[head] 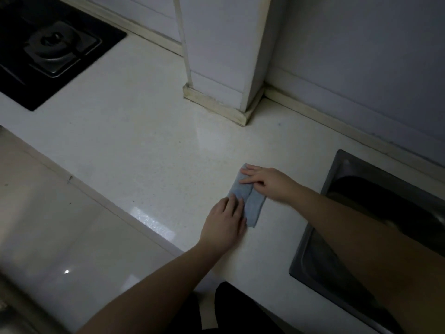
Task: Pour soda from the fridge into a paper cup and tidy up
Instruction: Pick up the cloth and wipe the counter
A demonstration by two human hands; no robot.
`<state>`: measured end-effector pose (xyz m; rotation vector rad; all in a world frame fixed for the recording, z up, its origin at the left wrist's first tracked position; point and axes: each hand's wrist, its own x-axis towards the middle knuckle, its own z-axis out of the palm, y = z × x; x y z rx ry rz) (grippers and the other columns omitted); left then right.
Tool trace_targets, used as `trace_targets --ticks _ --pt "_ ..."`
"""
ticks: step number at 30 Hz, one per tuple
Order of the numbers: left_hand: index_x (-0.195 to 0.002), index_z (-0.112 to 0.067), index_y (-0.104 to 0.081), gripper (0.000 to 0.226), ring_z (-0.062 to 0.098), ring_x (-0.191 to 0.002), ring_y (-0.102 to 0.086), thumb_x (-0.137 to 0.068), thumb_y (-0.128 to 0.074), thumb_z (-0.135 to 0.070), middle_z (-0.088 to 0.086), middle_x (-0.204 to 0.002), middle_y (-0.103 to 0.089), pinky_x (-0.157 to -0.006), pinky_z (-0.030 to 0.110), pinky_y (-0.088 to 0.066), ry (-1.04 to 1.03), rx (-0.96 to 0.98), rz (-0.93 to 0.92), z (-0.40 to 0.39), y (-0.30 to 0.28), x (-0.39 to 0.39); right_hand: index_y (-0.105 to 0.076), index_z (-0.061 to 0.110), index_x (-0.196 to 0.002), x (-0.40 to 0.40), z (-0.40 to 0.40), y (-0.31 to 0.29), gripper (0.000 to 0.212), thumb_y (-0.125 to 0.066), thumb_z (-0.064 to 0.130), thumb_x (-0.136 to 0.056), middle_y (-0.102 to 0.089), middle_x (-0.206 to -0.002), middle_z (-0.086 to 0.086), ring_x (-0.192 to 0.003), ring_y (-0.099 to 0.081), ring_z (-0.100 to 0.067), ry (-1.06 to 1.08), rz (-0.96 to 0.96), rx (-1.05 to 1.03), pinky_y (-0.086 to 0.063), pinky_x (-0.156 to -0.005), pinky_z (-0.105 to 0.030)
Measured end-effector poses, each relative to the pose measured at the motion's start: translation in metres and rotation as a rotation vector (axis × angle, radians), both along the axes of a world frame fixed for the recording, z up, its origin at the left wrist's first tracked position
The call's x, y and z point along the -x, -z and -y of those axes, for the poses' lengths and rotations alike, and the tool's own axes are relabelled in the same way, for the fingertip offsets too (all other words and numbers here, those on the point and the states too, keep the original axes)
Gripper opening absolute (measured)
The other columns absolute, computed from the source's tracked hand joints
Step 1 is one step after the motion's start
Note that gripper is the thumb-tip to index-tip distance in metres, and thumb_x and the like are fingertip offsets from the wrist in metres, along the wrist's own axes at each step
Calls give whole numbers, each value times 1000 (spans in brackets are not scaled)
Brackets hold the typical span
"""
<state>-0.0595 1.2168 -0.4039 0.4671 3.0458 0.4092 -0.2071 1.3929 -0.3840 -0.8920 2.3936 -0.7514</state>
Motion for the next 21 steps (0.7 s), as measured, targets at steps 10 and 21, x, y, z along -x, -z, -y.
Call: trace_targets --ticks 10,21 --pt "-126 -4 -60 49 30 -91 -58 -89 -59 -36 16 -117 -61 -77 37 -52 261 83 -36 -80 -4 2 -68 14 -117 -39 -109 15 29 -60 16 -90 -57 -133 -11 -130 -44 -24 74 -179 5 -36 -108 -37" --pt "-124 -6 -60 52 28 -92 -60 -82 -71 -33 13 -117 -61 -70 32 -55 396 92 9 -131 -11 -8 -70 11 -112 -94 -161 28 27 -63 4 -87 -59 -130 -10 -121 -43 -13 416 -159 104 -25 -104 -7"
